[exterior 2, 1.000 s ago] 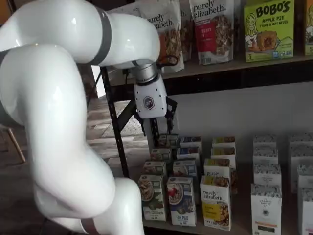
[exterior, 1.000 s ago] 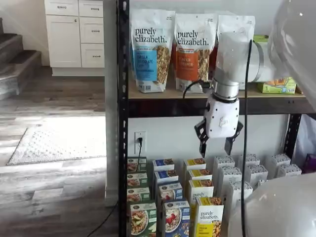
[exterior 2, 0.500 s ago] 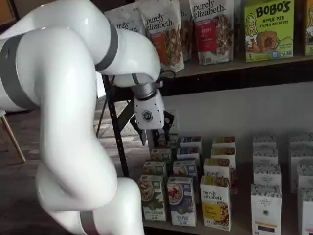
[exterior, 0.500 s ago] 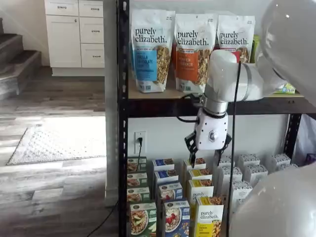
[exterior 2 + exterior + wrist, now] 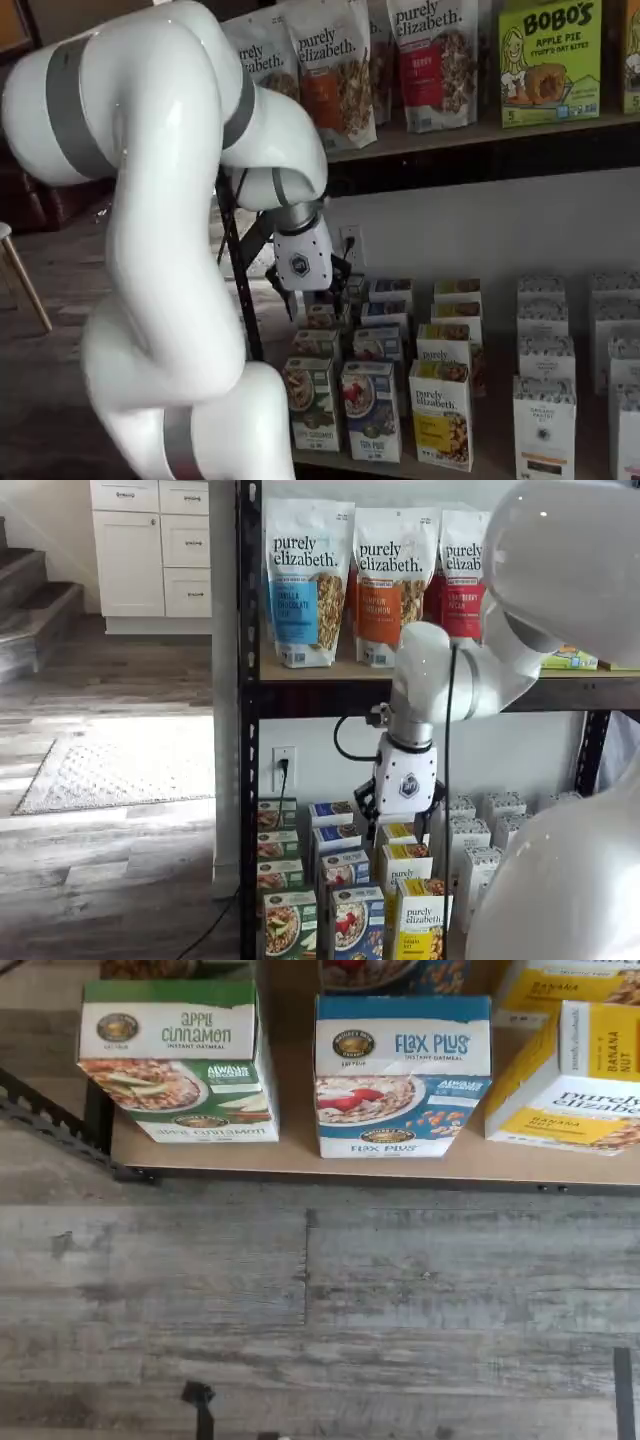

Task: Pick up the blue and white box that is on the bottom shelf, the second box from the left

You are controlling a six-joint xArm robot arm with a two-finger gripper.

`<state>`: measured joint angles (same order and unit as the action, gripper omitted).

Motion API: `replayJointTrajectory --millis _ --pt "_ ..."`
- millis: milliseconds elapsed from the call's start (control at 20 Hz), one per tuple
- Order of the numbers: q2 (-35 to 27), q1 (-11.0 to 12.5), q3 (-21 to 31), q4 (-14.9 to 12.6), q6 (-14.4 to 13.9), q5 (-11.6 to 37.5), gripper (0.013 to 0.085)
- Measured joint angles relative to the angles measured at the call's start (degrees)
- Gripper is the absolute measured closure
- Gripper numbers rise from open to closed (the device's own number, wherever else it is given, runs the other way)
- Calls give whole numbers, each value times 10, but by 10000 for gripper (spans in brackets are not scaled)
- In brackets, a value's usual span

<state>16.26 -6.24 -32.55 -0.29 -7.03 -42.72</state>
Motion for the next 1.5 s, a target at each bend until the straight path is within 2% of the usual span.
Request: replayJointTrajectory --millis 150,300,500,600,900,1100,1200,1400,1500 --pt "-37 -6 -5 -1 -7 34 130" --pt "-67 -6 -7 -20 -23 71 130" --pt "-100 4 6 -45 -35 156 130" --pt "-119 8 -1 -50 -36 164 130" --pt "-180 15 -27 -38 -18 190 130" --pt "-220 16 -45 -54 -32 208 130" --pt "-248 18 -58 -72 -48 223 130" --pt "-299 23 -87 -135 -104 244 130" --pt "-318 25 -99 -153 -119 256 130"
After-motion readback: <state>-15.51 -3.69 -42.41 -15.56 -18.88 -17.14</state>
